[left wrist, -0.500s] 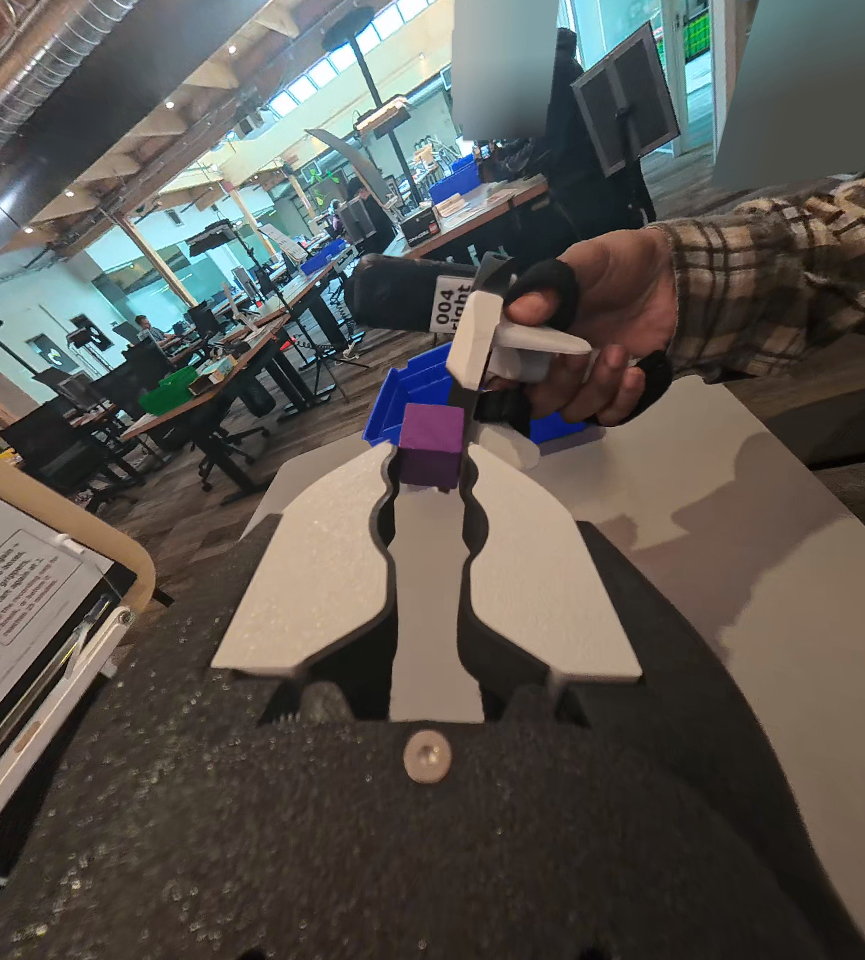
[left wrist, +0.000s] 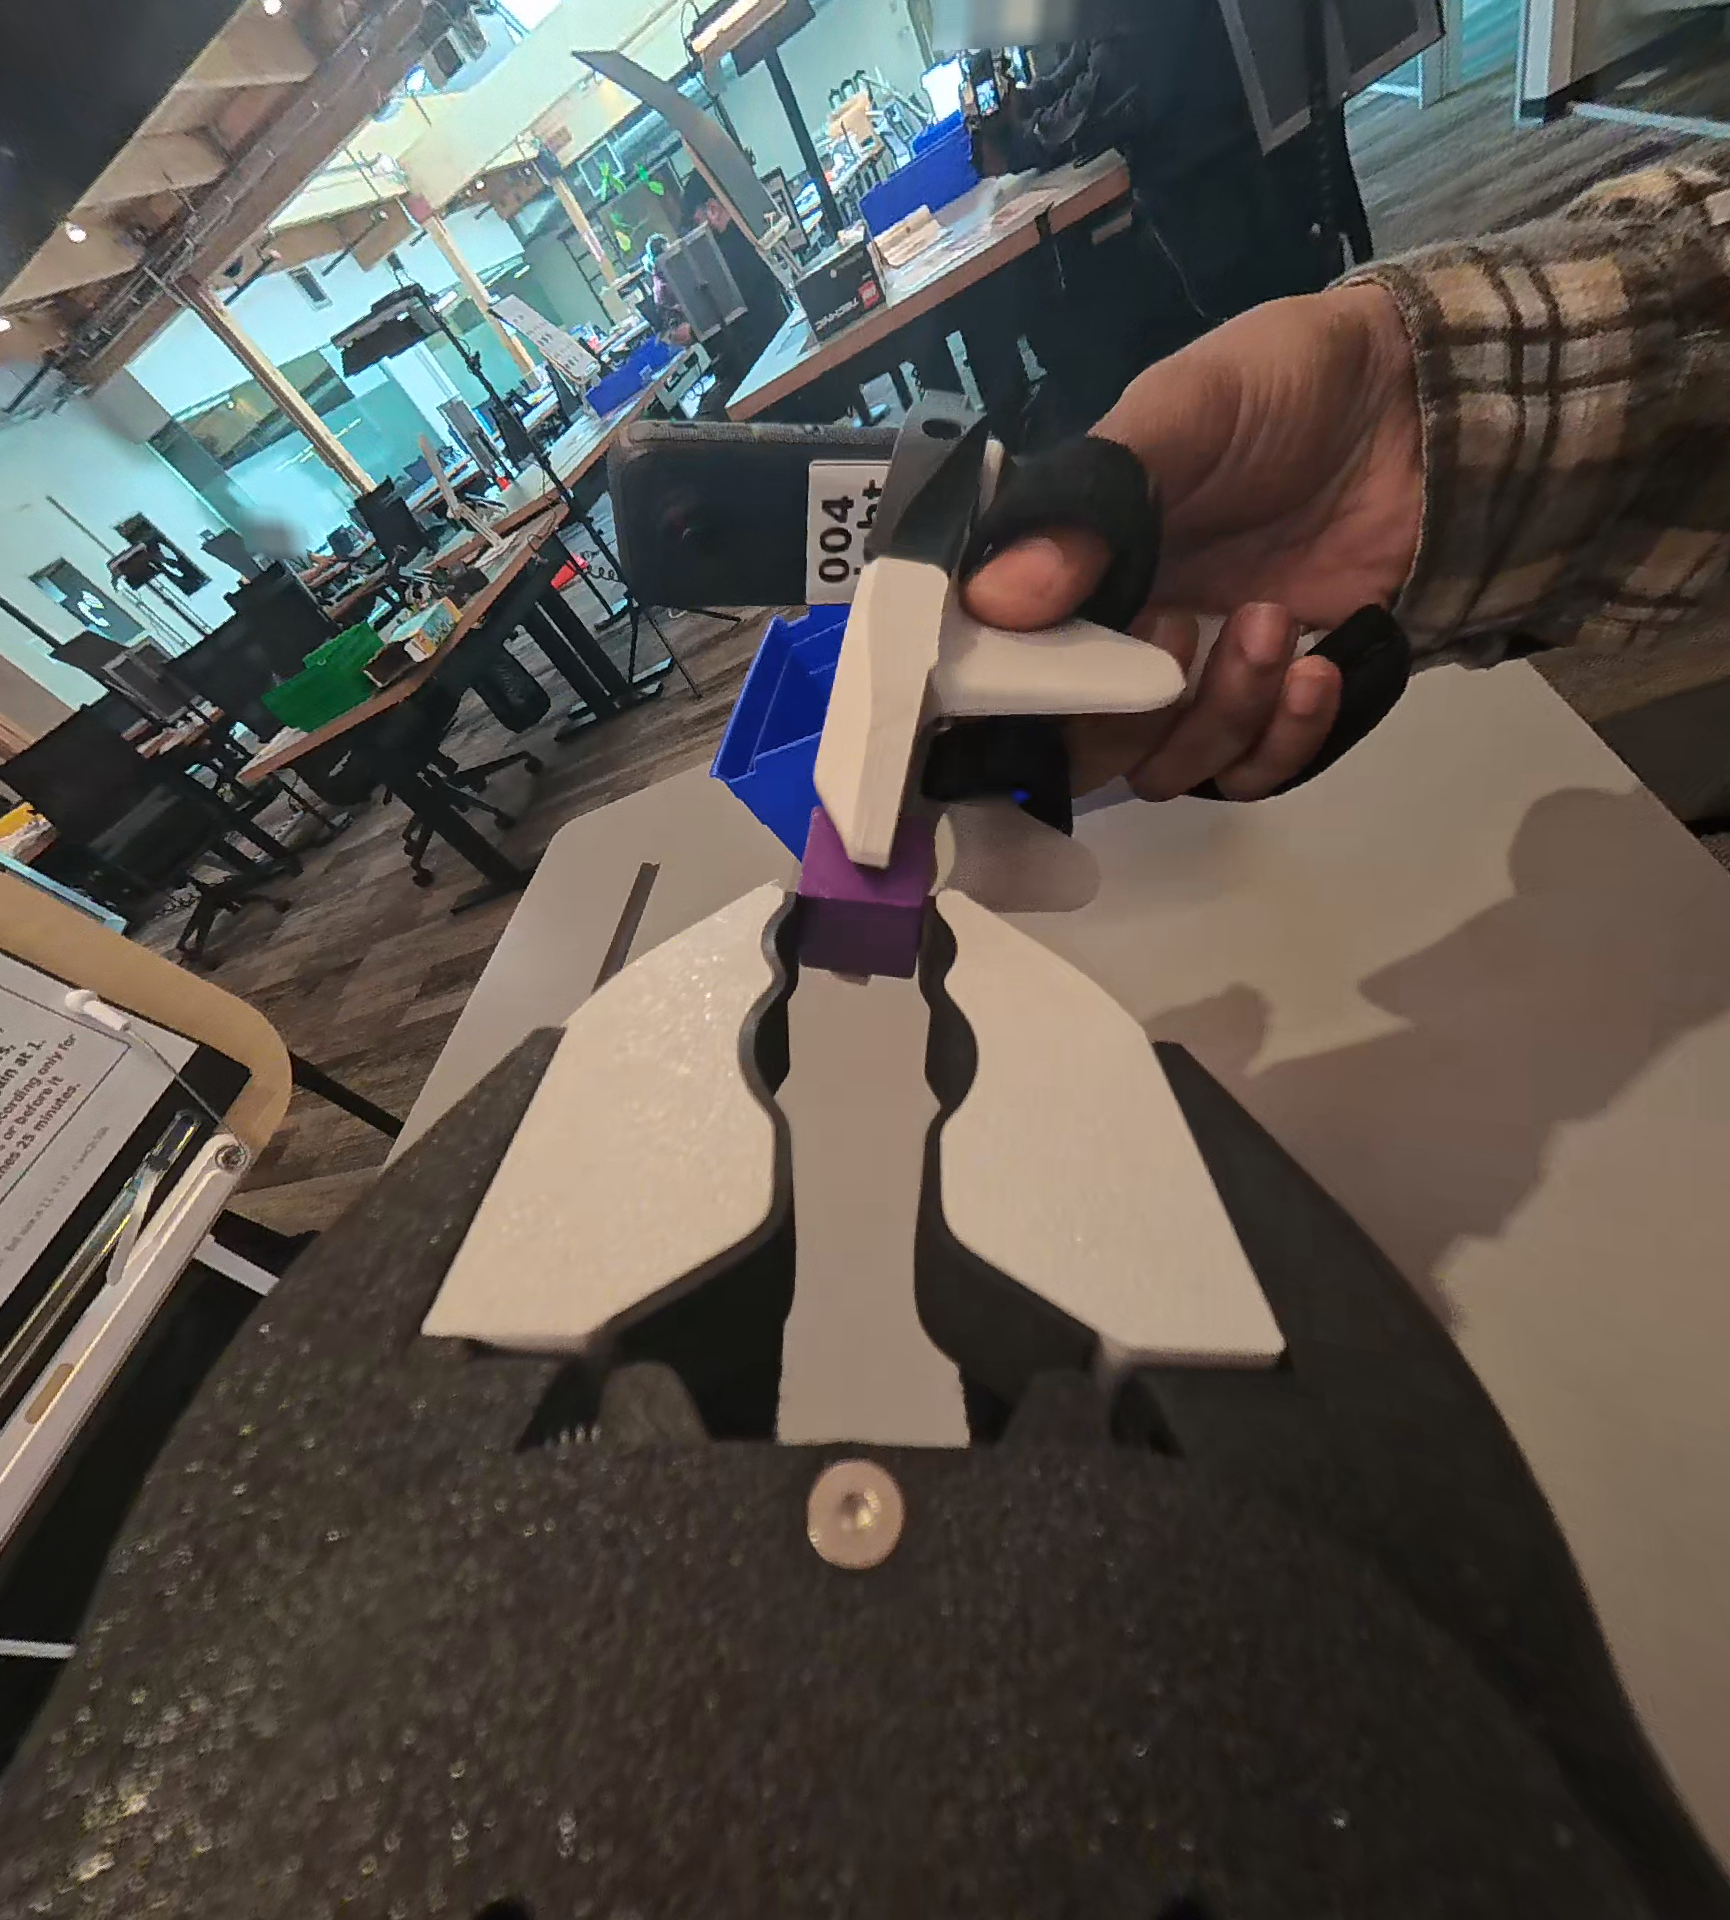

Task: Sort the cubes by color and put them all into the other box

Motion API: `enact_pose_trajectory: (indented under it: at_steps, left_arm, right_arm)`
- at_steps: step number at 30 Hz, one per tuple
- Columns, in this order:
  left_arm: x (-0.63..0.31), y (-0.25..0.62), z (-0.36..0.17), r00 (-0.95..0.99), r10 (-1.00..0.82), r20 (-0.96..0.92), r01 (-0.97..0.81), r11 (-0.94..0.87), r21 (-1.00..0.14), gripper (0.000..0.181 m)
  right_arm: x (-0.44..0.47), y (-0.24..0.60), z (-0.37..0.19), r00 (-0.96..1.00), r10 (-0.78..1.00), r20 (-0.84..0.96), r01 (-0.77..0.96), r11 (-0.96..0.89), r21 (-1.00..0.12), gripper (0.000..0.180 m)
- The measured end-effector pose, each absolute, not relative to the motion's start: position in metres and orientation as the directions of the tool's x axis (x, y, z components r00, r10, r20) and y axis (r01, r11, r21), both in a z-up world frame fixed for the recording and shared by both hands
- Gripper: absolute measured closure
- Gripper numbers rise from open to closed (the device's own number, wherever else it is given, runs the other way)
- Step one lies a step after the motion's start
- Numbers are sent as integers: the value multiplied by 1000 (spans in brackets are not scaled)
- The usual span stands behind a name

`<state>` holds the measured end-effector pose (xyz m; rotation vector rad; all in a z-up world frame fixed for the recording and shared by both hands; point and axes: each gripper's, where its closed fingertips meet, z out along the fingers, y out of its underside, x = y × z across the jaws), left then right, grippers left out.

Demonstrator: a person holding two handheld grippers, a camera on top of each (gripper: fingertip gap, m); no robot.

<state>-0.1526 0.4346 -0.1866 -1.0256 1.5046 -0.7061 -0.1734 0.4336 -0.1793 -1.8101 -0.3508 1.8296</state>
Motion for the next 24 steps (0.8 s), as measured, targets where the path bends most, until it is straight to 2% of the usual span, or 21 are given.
enact_pose_trajectory:
  at_steps: [4,8,11,14,18,24]
  left_arm:
    - [-148,431,-183,25,-896,-444,-200,430,-880,159]
    - [-147,426,-178,19,-941,-337,-184,328,-927,134]
    - [-150,418,-177,-38,-973,-227,-171,230,-958,132]
    - [-153,411,-175,-73,-982,-176,-168,186,-968,130]
    - [-153,403,-176,-95,-971,-217,-196,232,-953,132]
    - [-142,395,-195,-129,-948,-291,-272,316,-909,135]
  right_arm:
    - [-167,430,-176,63,554,-830,-182,-811,-556,156]
    - [-128,428,-171,161,567,-808,-182,-788,-589,158]
    - [-53,447,-173,446,550,-706,-160,-727,-668,158]
    - [62,473,-190,799,406,-444,-29,-711,-702,158]
    - [195,490,-227,965,177,-194,32,-813,-582,157]
    - [282,497,-311,999,45,-14,38,-941,-337,157]
